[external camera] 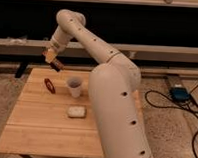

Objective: Place the eraser in the ceramic cup

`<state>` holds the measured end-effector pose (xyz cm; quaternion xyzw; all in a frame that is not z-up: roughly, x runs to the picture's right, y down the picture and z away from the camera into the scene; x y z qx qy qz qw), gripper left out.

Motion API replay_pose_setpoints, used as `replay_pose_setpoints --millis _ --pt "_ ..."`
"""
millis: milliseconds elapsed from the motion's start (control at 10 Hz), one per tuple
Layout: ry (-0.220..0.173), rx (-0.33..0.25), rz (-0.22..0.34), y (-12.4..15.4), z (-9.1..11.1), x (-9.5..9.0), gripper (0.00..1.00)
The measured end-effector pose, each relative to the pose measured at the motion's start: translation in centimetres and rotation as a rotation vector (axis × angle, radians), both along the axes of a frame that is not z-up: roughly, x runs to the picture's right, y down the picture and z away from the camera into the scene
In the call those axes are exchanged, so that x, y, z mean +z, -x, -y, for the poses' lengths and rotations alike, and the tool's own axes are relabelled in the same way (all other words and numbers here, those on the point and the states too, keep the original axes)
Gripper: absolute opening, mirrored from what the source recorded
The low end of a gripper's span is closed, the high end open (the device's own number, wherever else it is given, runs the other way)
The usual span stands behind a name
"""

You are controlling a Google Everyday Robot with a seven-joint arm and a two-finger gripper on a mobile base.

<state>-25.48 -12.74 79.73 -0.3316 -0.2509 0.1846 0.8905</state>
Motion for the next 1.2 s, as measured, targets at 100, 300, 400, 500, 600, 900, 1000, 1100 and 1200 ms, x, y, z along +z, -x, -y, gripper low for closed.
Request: replay_pose_setpoints --millis 100,300,400,500,600,900,1000,1100,1200 --pt "0.003 0.006 -0.002 -0.6 -0.3 0.2 0.0" --pt "0.006 0.024 -0.026 -3.0 -1.0 1.2 0.0" --pt "0.01 0.029 -0.035 -3.6 -1.2 1.5 0.0" --pt "0.017 0.037 -0.044 -4.1 -1.4 1.9 0.0" --pt "0.025 0.046 -0.056 -4.8 -1.7 2.3 0.0" --pt "0.054 0.065 -0.069 -6.5 -3.0 4.0 0.0" --pt "0.073 0.073 -0.069 -6.9 -3.7 4.6 0.07" --pt "0.084 0.08 -0.072 -7.3 -4.0 5.0 0.14" --pt "0.097 0.089 -0.076 -7.6 -4.3 5.4 0.24"
